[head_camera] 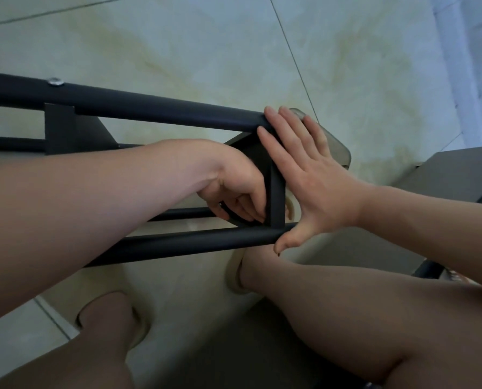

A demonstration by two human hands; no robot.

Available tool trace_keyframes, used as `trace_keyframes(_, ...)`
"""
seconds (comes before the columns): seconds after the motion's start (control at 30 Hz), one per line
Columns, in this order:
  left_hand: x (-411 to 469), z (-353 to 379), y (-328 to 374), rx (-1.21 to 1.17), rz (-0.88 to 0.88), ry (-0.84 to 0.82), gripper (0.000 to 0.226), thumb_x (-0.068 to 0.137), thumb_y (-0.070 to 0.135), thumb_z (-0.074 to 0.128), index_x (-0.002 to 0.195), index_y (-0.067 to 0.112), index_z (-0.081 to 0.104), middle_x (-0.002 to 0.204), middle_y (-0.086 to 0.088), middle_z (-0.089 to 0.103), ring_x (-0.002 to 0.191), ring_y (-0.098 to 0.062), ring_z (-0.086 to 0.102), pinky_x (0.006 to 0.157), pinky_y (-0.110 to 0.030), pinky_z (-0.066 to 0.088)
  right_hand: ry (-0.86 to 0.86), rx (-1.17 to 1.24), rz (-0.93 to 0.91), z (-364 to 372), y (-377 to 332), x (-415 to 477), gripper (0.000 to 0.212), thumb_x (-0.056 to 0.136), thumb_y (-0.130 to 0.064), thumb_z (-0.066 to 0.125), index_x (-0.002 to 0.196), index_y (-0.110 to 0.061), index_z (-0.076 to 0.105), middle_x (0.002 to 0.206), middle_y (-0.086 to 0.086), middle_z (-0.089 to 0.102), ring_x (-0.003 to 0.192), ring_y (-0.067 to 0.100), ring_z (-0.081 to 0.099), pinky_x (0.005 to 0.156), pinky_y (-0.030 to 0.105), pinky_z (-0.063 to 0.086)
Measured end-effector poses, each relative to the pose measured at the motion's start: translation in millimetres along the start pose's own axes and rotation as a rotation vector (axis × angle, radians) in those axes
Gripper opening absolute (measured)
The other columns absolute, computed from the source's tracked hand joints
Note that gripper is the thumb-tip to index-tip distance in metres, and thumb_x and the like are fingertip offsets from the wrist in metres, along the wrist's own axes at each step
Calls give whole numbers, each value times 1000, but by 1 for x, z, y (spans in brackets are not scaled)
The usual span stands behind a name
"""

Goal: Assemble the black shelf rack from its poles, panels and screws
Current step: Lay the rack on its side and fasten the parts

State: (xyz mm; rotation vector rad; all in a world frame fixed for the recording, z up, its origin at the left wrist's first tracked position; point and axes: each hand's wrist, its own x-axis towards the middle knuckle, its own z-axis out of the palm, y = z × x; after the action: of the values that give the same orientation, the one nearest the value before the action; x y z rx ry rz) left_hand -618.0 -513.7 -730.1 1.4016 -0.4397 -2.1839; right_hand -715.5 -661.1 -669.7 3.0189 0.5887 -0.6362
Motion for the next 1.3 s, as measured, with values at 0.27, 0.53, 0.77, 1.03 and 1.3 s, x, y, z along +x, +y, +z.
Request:
trace_keyframes(0.27, -6, -6, -1, 41, -43, -24, 11, 93, 20, 65, 94, 23, 75, 90, 7, 78, 108, -13, 65, 102, -50, 46, 18, 9, -25, 0, 2, 5, 148, 58, -102, 37, 159, 3, 11, 166, 28, 3, 155, 42, -2, 124, 58, 0)
trace_keyframes(0.53, -3, -9, -3, -48, 42, 32, 19, 90, 4, 63, 102, 15, 74, 100, -1, 76, 111, -17, 66, 102, -46, 46, 35, 19, -52, -2, 9, 17, 146, 60, -106, 27, 160, 0, 9, 167, 26, 3, 156, 41, -1, 125, 58, 1)
trace_keyframes(0.77, -5, -8, -5, -59, 80, 31, 23, 90, 1, 62, 105, 14, 73, 109, -5, 75, 104, -17, 68, 105, -47, 44, 35, 14, -52, -2, 10, 17, 147, 60, -106, 28, 160, 0, 8, 167, 25, 2, 156, 41, -2, 125, 59, 1)
trace_keyframes(1.03, -13, -13, -2, 37, -18, 22, 21, 90, 20, 67, 77, 27, 82, 98, 4, 78, 110, -15, 66, 98, -51, 47, 32, -4, -50, -4, 9, 20, 147, 60, -105, 29, 160, 0, 9, 167, 26, 3, 155, 42, -1, 124, 60, 1)
trace_keyframes(1.3, -9, -13, -3, 9, -5, 23, 32, 89, 13, 65, 65, 29, 81, 86, 5, 77, 100, -13, 67, 100, -43, 44, 33, -13, -47, -4, 8, 20, 149, 57, -104, 35, 160, 1, 10, 166, 27, 4, 155, 42, 0, 124, 59, 1)
